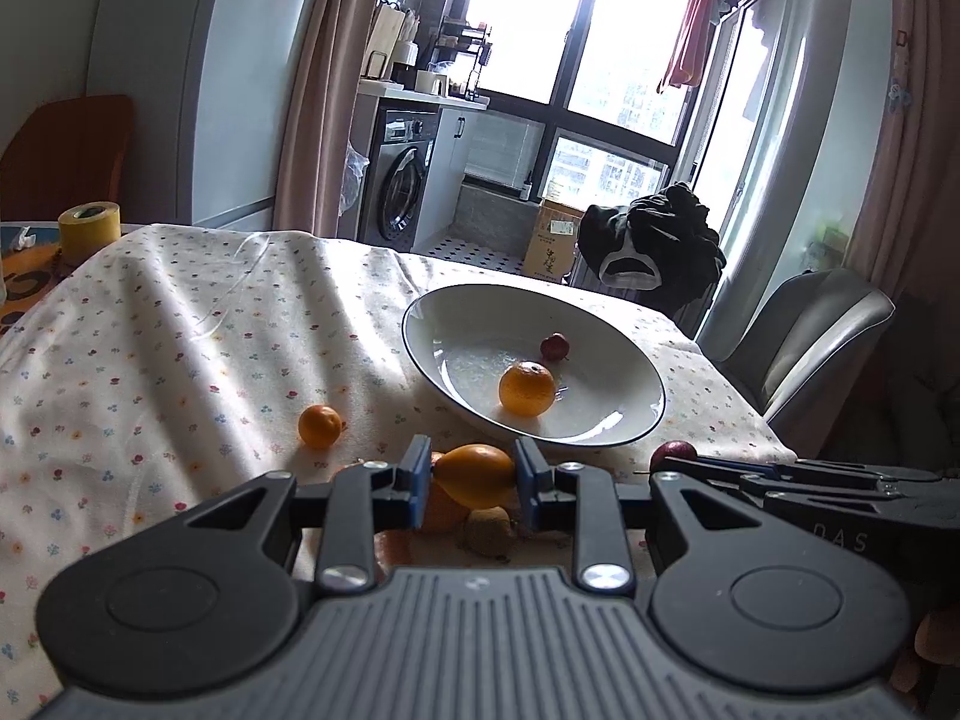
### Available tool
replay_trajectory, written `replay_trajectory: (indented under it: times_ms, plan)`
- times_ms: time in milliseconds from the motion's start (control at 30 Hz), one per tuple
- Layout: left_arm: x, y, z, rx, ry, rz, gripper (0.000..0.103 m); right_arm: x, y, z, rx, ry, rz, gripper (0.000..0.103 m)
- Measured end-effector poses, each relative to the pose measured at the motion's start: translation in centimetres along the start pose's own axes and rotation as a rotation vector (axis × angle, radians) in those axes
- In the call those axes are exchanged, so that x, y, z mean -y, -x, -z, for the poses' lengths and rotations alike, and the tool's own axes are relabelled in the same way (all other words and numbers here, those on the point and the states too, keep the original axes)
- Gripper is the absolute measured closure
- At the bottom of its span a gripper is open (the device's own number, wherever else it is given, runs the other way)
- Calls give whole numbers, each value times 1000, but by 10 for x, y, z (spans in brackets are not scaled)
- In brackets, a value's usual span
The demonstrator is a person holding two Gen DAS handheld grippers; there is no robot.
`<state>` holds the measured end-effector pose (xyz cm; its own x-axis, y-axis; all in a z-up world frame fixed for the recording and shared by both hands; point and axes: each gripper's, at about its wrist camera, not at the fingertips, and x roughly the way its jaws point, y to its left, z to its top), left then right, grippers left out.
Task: Organize fruits
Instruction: 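Carry both fruits to the white bowl and open both tools to drop them in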
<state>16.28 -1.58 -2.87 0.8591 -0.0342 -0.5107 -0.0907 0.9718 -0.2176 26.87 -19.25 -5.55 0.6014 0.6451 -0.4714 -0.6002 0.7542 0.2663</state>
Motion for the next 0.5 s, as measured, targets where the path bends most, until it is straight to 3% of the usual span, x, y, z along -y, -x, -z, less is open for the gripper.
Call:
replay_trajectory:
  times_ms: [500]
  plan:
    - [8, -21, -22, 23, -4, 0, 75, 15, -6, -15, 44, -15, 8, 82]
